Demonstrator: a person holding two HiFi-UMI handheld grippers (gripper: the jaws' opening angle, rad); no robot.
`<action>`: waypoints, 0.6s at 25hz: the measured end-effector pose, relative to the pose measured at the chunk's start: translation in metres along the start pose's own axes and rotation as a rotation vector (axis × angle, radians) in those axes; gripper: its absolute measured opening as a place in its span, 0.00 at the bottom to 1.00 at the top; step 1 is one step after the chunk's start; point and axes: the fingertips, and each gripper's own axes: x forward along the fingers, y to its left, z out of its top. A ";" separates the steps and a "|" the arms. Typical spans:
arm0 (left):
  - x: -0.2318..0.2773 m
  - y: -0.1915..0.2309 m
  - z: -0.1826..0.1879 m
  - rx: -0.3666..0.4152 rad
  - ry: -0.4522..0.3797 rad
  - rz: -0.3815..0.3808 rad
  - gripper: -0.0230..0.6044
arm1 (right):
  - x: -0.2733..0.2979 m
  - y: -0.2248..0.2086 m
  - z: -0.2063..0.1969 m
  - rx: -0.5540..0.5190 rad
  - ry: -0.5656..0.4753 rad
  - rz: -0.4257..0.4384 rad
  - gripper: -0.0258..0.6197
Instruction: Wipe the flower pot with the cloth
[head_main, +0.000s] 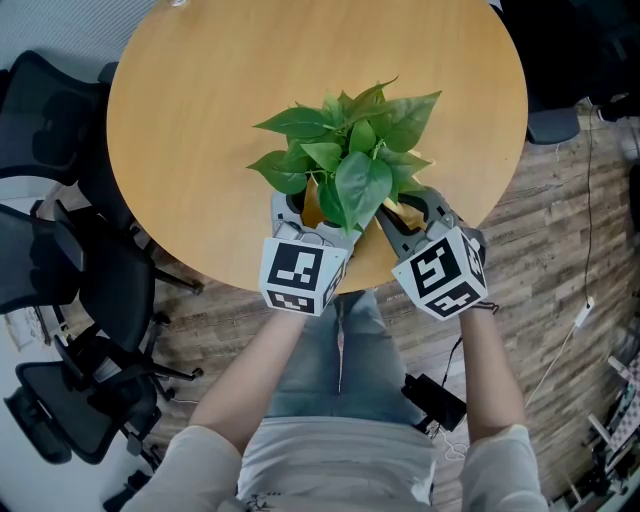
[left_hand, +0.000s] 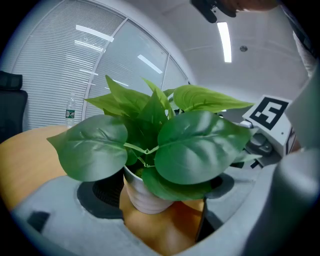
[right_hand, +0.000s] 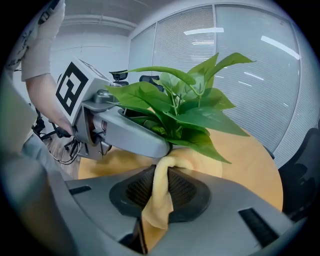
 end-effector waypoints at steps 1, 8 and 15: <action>0.000 0.000 0.000 -0.002 -0.002 0.006 0.76 | 0.000 0.001 0.000 0.002 -0.002 0.001 0.13; -0.001 0.001 -0.001 -0.007 -0.005 0.021 0.77 | 0.001 0.003 -0.001 0.022 -0.016 0.009 0.13; -0.004 0.001 -0.001 0.042 -0.014 -0.012 0.77 | -0.002 0.001 -0.005 0.113 -0.044 0.007 0.13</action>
